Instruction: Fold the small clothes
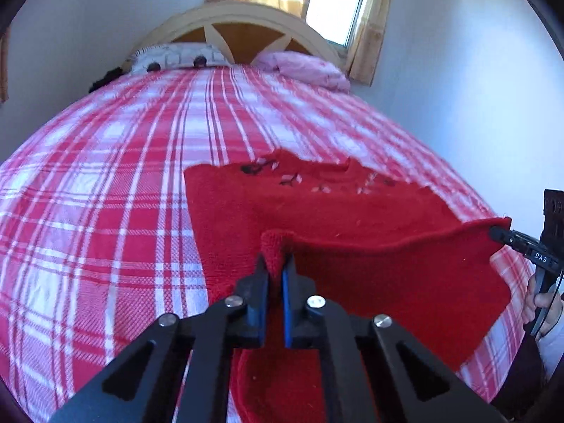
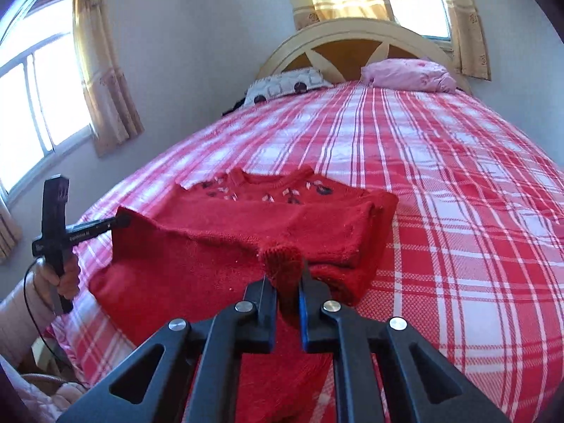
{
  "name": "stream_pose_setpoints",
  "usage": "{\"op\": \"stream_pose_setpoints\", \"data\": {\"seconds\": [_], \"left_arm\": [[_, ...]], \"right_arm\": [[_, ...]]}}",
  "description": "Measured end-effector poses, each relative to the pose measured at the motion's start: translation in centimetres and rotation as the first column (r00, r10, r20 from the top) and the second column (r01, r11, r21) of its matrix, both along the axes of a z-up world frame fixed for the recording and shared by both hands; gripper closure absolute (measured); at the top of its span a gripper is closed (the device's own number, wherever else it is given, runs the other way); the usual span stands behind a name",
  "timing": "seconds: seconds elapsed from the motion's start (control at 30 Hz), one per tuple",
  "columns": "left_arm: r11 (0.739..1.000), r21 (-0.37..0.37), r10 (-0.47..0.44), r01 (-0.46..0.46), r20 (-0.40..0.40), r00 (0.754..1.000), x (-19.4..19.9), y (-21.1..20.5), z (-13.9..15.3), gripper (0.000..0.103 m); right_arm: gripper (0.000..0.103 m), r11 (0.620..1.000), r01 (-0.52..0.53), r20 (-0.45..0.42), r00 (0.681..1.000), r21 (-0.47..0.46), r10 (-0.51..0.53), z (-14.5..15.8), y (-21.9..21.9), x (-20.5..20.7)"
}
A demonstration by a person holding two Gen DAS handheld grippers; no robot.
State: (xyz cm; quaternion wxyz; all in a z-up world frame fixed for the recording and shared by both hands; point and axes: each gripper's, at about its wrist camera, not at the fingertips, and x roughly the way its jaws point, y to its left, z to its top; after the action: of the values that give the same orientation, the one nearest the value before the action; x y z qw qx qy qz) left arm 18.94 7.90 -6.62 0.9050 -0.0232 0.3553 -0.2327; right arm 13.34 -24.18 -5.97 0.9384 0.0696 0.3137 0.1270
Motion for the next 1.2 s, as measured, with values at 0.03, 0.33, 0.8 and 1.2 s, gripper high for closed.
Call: {"op": "stream_pose_setpoints", "data": {"seconds": [0.03,0.33,0.8,1.2], "left_arm": [[1.0,0.002,0.007,-0.007,0.019,1.0,-0.6,0.1,0.4,0.096],[0.997,-0.054,0.055,-0.054,0.026,0.998,0.9,0.2,2.5,0.096],[0.978,-0.001,0.207,-0.207,0.033,0.978,11.4,-2.3,3.8,0.096],[0.948,0.124,0.311,-0.294,-0.155,0.938,17.0,-3.3,-4.3,0.086]], "right_arm": [[0.094,1.0,0.001,0.008,1.0,0.0,-0.001,0.3,0.0,-0.3],[0.094,1.0,0.017,0.058,0.998,-0.025,-0.015,2.9,0.1,1.1],[0.095,0.985,0.133,0.04,0.991,-0.111,-0.129,3.2,-1.7,15.5],[0.094,0.943,0.162,-0.164,0.963,-0.291,-0.216,-6.5,-1.0,22.1]]}}
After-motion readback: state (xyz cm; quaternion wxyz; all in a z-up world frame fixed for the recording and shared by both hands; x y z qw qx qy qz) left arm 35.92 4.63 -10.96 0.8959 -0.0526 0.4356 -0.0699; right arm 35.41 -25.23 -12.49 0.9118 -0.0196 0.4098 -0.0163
